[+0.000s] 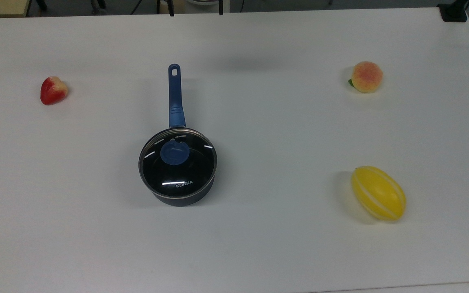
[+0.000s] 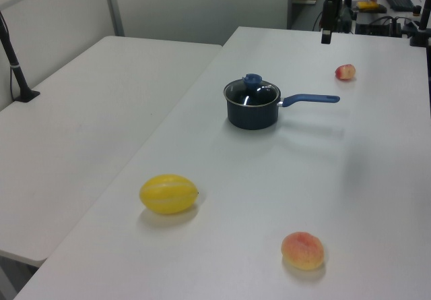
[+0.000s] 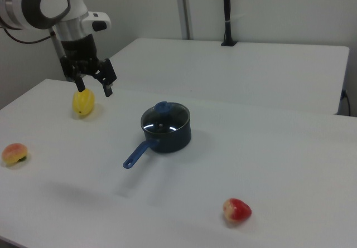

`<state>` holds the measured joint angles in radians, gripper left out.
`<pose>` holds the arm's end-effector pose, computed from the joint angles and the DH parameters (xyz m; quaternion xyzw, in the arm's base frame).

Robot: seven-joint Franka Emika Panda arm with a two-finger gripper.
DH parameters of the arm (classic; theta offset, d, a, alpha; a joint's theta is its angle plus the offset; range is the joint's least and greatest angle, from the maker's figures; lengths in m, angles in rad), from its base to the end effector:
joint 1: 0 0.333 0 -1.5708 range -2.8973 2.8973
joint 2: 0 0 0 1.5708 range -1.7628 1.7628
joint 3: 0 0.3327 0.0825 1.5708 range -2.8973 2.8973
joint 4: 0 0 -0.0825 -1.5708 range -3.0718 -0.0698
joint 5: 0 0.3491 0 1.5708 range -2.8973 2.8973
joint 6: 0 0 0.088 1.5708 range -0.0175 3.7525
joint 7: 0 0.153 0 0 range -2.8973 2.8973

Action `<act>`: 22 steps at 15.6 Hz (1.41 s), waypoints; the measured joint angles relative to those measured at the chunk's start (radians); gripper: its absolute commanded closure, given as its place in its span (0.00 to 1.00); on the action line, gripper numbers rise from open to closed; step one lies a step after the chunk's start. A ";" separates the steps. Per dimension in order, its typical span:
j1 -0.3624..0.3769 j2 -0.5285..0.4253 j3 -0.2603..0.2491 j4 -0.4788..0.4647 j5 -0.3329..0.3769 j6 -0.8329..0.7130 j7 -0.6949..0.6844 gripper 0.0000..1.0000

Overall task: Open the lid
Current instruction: 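Move the open gripper over the saucepan's blue lid knob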

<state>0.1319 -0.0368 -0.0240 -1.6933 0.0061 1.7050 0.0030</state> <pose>0.5173 0.0567 0.5723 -0.9983 -0.0521 -0.0240 0.0048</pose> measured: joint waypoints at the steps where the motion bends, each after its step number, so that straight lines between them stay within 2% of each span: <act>1: 0.000 0.003 0.000 0.002 0.000 0.017 0.000 0.00; 6: -0.003 0.046 -0.001 0.048 0.000 0.105 0.042 0.00; 9: -0.015 0.097 -0.002 0.087 0.000 0.219 0.099 0.00; 17: -0.037 0.206 -0.004 0.099 -0.008 0.471 0.161 0.00; 19: -0.039 0.237 -0.004 0.099 -0.030 0.517 0.203 0.03; 22: -0.039 0.283 -0.004 0.100 -0.097 0.561 0.268 0.06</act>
<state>0.0933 0.2459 -0.0276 -1.5933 -0.0913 2.2658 0.2706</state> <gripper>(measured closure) 0.022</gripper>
